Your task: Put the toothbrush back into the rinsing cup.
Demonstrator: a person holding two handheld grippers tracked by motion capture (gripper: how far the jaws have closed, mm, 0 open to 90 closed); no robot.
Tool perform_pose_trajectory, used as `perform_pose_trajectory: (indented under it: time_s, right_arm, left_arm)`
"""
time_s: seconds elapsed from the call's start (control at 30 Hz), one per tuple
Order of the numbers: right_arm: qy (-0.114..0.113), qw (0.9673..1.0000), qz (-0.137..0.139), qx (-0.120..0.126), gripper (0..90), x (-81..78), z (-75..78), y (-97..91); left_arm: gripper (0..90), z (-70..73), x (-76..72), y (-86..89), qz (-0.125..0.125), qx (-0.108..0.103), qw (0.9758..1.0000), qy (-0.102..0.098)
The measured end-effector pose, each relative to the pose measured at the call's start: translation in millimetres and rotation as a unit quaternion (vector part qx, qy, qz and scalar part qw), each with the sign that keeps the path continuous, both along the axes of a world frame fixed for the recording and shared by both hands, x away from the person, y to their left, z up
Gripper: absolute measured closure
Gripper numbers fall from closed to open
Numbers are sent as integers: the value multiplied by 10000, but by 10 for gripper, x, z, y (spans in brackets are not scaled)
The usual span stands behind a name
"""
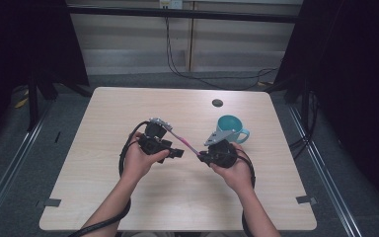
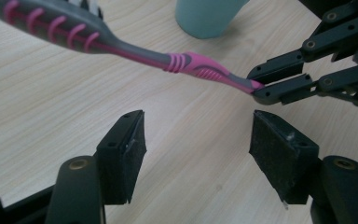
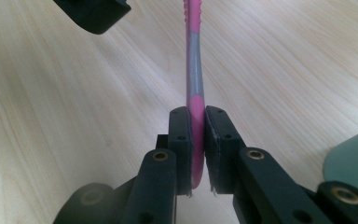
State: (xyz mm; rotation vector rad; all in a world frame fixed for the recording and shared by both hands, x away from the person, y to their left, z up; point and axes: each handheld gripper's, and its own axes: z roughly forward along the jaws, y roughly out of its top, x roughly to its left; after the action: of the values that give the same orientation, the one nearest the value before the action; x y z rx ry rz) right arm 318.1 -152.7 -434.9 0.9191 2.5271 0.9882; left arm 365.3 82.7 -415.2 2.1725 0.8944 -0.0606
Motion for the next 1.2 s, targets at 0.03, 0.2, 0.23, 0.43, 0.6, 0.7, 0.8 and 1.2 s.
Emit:
perform_pose_trajectory:
  time_s: [0.03, 0.2, 0.23, 0.43, 0.6, 0.7, 0.8, 1.2]
  right_arm:
    - [6, 10000, -14, 4, 817, -1, 1, 5]
    - [70, 9998, -1, 190, 817, 8, -21, 26]
    - [70, 9998, -1, 190, 817, 8, -21, 26]
    - [113, 9992, -96, 361, 817, 12, -51, 35]
    - [143, 9986, -117, 495, 817, 17, -47, 44]
    - [119, 9985, -111, 527, 817, 9, -26, 58]
    - [134, 9980, -108, 603, 816, 4, -16, 66]
    - [105, 9970, -91, 763, 816, 2, 17, 111]
  left_arm:
    - [359, 0, 0, 0, 0, 0, 10000, 0]
    - [374, -17, -2, -11, 122, -158, 9998, 40]
    - [380, -17, -2, -11, 122, -158, 9998, 40]
    - [403, -78, 1, -2, 257, -432, 9987, 70]
    - [414, -94, 4, -22, 279, -497, 9983, 127]
    - [432, -90, 0, -54, 286, -528, 9981, 114]
    - [454, -76, -4, -94, 313, -593, 9977, 110]
    - [559, -45, -11, -125, 317, -734, 9968, 79]
